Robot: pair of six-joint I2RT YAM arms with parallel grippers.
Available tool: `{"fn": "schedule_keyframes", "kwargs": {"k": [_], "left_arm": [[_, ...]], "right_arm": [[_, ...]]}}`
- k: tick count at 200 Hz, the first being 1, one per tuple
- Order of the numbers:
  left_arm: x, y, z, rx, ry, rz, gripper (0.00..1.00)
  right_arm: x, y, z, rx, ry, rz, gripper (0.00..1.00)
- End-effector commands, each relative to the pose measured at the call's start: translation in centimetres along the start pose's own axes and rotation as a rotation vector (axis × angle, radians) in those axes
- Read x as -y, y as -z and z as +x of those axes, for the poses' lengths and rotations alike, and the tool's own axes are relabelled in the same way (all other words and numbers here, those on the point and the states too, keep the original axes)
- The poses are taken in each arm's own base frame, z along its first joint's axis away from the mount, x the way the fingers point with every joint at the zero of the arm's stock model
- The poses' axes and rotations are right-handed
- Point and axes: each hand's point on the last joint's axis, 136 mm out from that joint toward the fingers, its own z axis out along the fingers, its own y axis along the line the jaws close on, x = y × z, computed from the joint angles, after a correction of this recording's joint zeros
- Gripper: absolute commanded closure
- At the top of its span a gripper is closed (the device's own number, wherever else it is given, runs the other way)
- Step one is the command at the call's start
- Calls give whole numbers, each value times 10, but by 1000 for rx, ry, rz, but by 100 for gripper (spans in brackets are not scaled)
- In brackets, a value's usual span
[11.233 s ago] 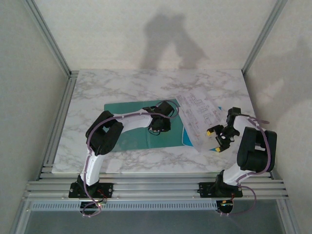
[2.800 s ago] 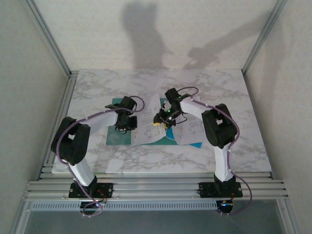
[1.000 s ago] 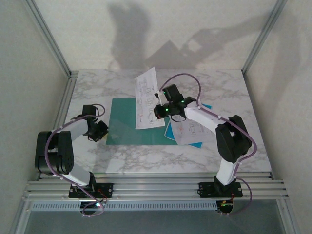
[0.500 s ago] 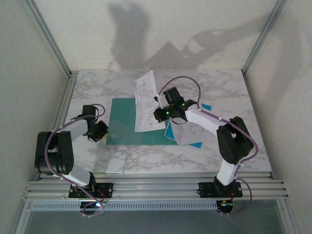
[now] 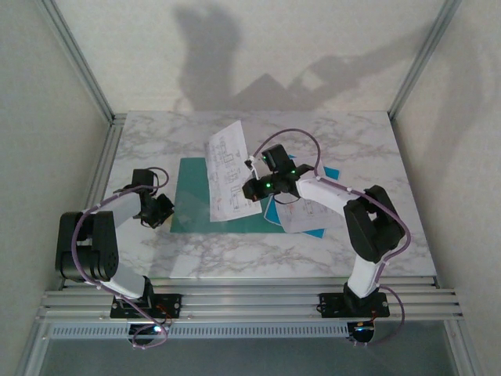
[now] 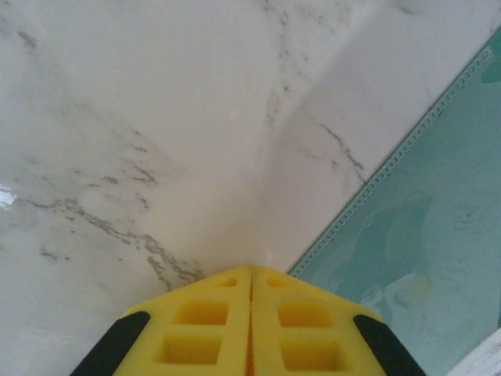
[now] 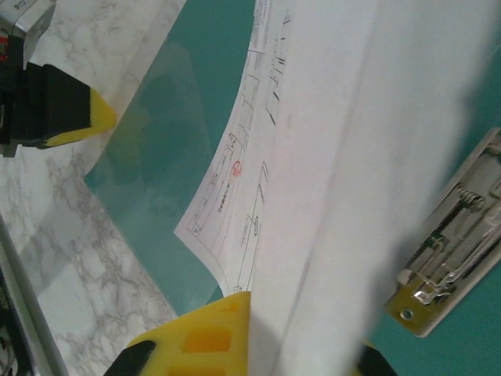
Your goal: Put the files into the folder
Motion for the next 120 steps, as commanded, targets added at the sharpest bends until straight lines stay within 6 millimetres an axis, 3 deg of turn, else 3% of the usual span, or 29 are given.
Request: {"fn": "schedule_keyframes", "kwargs": {"k": [1,120], "left_arm": [[0,-5,14,-52,6,24,95],[-11,-11,26,-74,31,20,99]], "right_arm": [[1,-8,8,-10,-54,-69,100],[7,-48,13,0,-217,-155,100]]}}
